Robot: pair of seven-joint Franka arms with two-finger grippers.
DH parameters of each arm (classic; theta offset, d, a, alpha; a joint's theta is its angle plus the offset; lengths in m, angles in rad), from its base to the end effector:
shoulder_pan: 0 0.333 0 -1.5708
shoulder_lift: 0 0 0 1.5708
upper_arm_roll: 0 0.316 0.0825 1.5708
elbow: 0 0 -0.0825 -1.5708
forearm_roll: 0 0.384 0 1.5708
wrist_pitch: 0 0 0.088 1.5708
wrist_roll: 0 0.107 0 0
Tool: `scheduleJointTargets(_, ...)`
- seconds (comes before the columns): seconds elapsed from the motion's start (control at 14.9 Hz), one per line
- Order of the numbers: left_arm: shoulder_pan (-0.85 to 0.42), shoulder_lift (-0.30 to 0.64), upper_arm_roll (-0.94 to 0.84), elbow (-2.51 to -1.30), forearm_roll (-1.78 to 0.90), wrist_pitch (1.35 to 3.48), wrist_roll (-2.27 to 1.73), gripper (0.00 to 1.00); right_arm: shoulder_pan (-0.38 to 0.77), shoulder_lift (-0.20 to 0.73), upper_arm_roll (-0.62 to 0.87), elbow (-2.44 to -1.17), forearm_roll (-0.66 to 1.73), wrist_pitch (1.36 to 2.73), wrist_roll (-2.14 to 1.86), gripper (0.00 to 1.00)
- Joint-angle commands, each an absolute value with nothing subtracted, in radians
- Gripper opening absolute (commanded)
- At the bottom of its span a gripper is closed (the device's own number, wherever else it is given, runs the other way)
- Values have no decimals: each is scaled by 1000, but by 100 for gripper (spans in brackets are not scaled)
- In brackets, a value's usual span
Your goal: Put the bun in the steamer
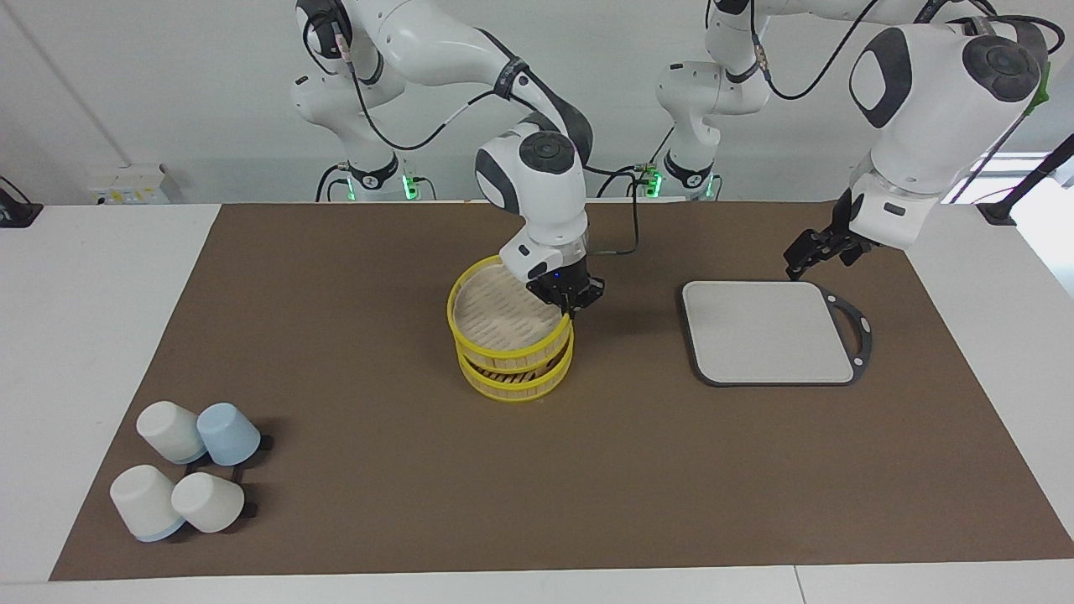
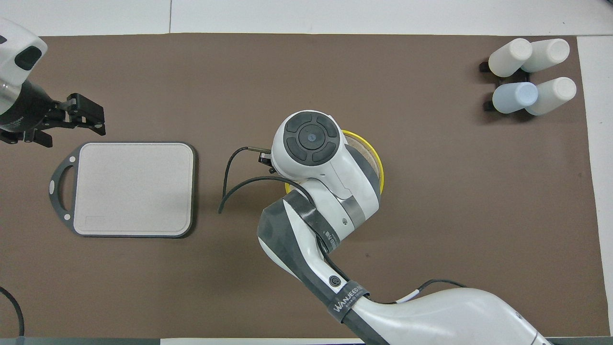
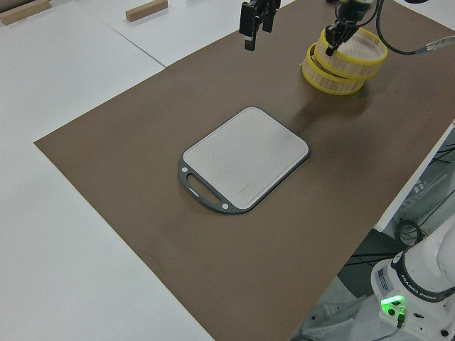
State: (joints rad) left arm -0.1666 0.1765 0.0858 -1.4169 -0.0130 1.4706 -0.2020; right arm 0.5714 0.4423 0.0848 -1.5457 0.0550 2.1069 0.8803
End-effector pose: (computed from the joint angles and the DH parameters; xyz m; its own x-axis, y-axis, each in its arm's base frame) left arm 0.5941 -0.0542 0.5868 0.9855 0.1207 -0.1190 0.1184 -0.9926 -0.0265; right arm 0.5536 0.4190 0.4084 0.9663 -0.2574 0.0086 -0.2534 -0.9563 -0.1462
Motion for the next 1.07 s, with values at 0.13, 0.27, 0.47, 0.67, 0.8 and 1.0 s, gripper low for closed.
scheduleJointTargets(0.13, -160, 51, 84, -1529, 5, 1394, -112, 100, 574, 454, 80, -1546, 58, 2141, 894, 0)
scheduleJointTargets(0.27, -141, -12, 83, -1609, 5, 1408, -97, 100, 572, 456, 80, -1548, 58, 2152, 894, 0)
scheduleJointTargets(0.47, -114, -29, 72, -1634, -1, 1422, -55, 100, 571, 457, 80, -1548, 52, 2154, 890, 0)
scheduleJointTargets(0.67, -110, -35, 74, -1646, -15, 1448, -23, 100, 569, 457, 80, -1546, 51, 2167, 888, 0)
scheduleJointTargets(0.8, -94, -48, 63, -1657, -15, 1457, -21, 100, 569, 459, 80, -1543, 49, 2178, 887, 0)
scheduleJointTargets(1.0, -46, -46, 17, -1664, -15, 1538, -15, 100, 572, 474, 80, -1537, 43, 2183, 887, 0)
